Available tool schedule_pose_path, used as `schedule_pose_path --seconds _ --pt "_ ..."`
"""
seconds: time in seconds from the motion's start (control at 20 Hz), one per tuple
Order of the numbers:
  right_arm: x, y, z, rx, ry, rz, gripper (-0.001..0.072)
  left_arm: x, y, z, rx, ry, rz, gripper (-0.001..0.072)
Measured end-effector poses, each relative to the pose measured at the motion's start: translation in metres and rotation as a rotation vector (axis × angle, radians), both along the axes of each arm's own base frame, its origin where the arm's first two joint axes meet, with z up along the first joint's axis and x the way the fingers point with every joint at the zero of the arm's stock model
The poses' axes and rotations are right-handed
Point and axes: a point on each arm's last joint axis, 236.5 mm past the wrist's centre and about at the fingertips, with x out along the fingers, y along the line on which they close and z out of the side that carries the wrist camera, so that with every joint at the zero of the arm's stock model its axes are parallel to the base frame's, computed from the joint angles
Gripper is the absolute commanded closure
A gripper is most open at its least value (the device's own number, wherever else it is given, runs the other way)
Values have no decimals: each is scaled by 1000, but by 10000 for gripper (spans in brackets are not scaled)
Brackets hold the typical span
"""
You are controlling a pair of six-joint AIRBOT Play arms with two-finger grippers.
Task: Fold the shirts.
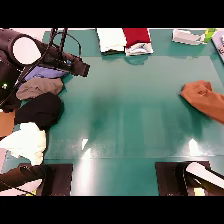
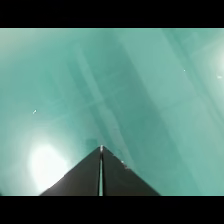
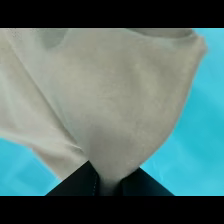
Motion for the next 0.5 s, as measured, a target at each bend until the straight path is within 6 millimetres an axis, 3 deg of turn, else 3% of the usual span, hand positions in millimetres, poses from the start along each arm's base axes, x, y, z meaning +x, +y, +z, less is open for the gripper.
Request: schedule_pose_path --seconds 0.1,0.25,0.4,0.5 --pt "-21 8 -13 27 19 -44 689 0 0 0 -1 1 1 686" --pt "-37 29 -32 58 52 -42 665 0 0 0 -2 1 2 685" --pt "-40 50 -43 84 77 -4 226 0 0 0 0 3 2 686" --pt "-41 54 -41 79 91 16 193 -1 0 -1 1 5 2 685"
